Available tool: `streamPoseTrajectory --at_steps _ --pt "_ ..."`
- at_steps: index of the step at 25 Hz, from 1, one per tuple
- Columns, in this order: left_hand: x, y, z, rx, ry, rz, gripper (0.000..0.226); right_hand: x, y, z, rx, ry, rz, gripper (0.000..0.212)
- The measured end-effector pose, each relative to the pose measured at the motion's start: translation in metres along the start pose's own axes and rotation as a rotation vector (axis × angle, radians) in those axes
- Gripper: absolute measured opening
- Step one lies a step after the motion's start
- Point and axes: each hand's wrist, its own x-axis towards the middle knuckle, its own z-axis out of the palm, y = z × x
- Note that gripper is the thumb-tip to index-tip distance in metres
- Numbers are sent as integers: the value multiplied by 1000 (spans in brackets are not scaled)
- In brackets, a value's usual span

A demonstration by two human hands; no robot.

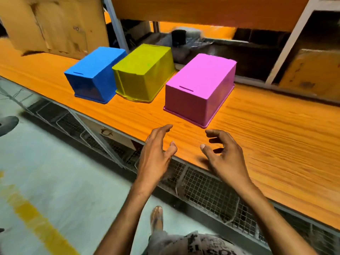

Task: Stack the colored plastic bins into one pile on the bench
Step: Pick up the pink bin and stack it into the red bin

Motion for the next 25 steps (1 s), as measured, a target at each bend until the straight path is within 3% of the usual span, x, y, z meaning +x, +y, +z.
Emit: streamPoseTrajectory --at_steps 9,14,18,25 --pt "184 -113 23 -47 -299 -18 91 95 36 97 -15 353 390 60" --pt "227 -135 47 -73 -397 -2 93 117 49 114 -121 376 434 75" --pt "234 -136 41 -181 -320 62 77 123 33 108 -88 439 413 76" --pt "277 -67 -18 -632 -49 217 49 157 -47 36 14 406 37 87"
